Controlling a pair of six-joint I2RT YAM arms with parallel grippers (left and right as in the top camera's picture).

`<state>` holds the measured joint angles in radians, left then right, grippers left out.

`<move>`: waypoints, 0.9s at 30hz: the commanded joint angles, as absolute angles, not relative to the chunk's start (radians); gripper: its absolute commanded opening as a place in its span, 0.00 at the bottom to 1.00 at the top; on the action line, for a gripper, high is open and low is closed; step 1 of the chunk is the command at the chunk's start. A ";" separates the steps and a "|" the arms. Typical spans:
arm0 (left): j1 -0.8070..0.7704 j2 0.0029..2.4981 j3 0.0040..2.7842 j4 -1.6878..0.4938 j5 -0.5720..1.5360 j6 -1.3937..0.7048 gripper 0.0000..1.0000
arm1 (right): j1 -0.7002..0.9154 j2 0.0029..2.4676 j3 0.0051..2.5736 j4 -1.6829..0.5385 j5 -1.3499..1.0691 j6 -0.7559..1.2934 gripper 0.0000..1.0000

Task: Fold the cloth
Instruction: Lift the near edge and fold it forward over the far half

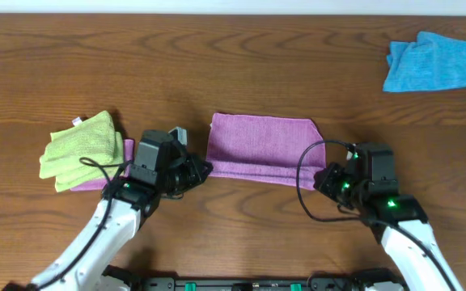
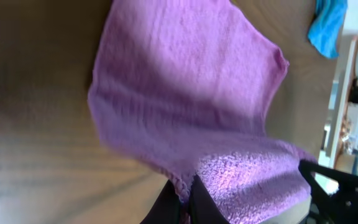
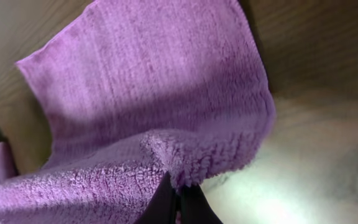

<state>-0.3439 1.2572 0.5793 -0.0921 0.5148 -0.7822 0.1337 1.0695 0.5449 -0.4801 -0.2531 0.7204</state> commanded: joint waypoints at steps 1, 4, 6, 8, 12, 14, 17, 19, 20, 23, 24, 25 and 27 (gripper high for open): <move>-0.327 1.319 0.601 -0.041 0.407 -0.786 0.06 | 0.132 1.124 0.558 -0.448 -0.115 0.697 0.01; -0.327 1.372 0.632 -0.015 0.389 -0.785 0.06 | 0.132 1.165 0.559 -0.397 -0.114 0.697 0.01; -0.327 1.406 0.661 -0.011 0.369 -0.771 0.06 | 0.132 1.187 0.564 -0.367 -0.107 0.697 0.01; -0.327 1.439 0.690 -0.002 0.357 -0.753 0.06 | 0.132 1.204 0.569 -0.340 -0.097 0.697 0.01; -0.327 1.512 0.751 0.012 0.339 -0.736 0.06 | 0.132 1.229 0.590 -0.301 -0.065 0.693 0.01; -0.327 1.539 0.773 0.019 0.332 -0.736 0.06 | 0.132 1.235 0.599 -0.285 -0.043 0.692 0.01; -0.327 1.582 0.805 0.040 0.324 -0.728 0.06 | 0.131 1.255 0.615 -0.244 0.009 0.678 0.01; -0.327 1.599 0.817 0.048 0.302 -0.728 0.06 | 0.130 1.288 0.634 -0.215 0.027 0.672 0.02; -0.327 1.604 0.817 0.059 0.291 -0.724 0.06 | 0.130 1.314 0.649 -0.208 0.027 0.666 0.01; -0.326 1.613 0.819 0.086 0.252 -0.709 0.06 | 0.130 1.379 0.688 -0.197 0.027 0.644 0.01; -0.326 1.615 0.820 0.092 0.249 -0.706 0.06 | 0.130 1.400 0.703 -0.198 0.027 0.633 0.01; -0.326 1.616 0.821 0.095 0.239 -0.702 0.06 | 0.130 1.423 0.720 -0.197 0.027 0.625 0.01; -0.326 1.618 0.821 0.095 0.204 -0.702 0.06 | 0.130 1.475 0.763 -0.193 0.031 0.603 0.01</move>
